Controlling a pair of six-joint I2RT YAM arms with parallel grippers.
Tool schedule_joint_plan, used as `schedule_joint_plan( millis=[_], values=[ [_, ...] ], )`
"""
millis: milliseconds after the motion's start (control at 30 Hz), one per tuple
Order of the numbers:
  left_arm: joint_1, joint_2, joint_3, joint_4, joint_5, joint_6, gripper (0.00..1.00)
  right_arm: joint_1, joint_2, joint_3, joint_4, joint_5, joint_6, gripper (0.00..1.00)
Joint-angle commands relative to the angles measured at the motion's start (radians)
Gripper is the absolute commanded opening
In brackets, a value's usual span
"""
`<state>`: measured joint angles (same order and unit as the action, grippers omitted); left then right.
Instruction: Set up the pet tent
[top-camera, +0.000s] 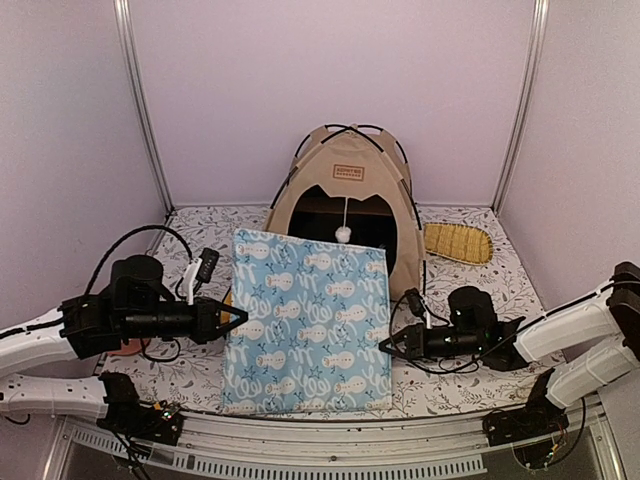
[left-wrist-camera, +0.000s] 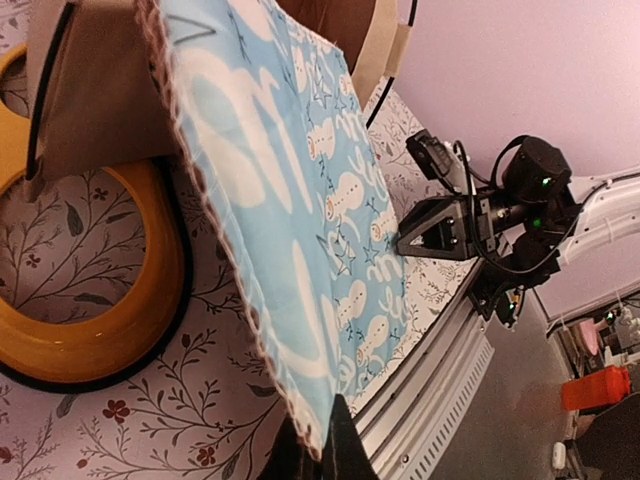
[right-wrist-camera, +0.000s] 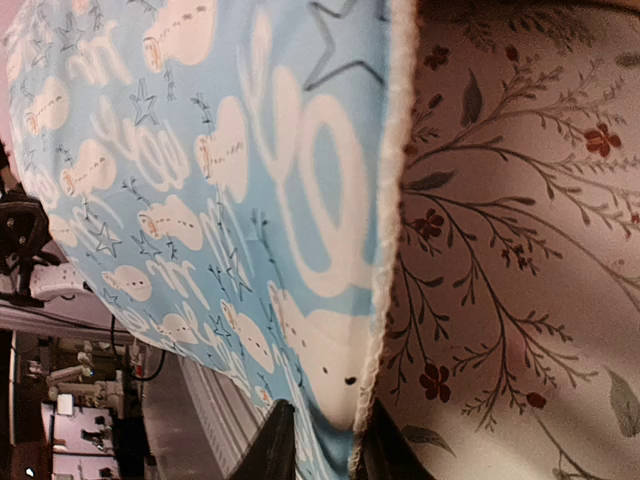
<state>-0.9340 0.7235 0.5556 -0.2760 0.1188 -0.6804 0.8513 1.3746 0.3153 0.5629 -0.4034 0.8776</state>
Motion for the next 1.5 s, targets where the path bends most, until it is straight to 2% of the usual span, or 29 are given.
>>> schedule_joint_plan(
  millis=[0, 67, 267, 633, 867, 1133, 1467],
  values=[
    [-0.003, 0.027, 0.013, 0.003, -0.03, 0.012, 0.0, 0.009, -0.048, -0.001, 0.044, 0.005, 0.023, 0.09],
    [-0.003, 0.042, 0.021, 0.005, -0.031, 0.009, 0.0, 0.017, -0.06, 0.008, 0.033, 0.004, 0.026, 0.0],
    [-0.002, 0.137, 0.094, -0.014, -0.04, 0.03, 0.0, 0.067, -0.137, 0.077, -0.066, 0.027, 0.016, 0.0],
    [0.01, 0.453, 0.351, -0.052, 0.018, 0.101, 0.0, 0.11, -0.235, 0.234, -0.294, 0.086, -0.03, 0.0],
    [0.024, 0.621, 0.483, -0.076, 0.07, 0.133, 0.0, 0.113, -0.192, 0.329, -0.311, 0.026, -0.054, 0.0],
    [0.123, 0.752, 0.561, -0.086, 0.145, 0.125, 0.0, 0.123, -0.064, 0.445, -0.305, -0.04, -0.08, 0.0],
    [0.187, 0.86, 0.619, -0.078, 0.129, 0.14, 0.02, 0.088, 0.04, 0.551, -0.32, -0.055, -0.106, 0.0]
  ],
)
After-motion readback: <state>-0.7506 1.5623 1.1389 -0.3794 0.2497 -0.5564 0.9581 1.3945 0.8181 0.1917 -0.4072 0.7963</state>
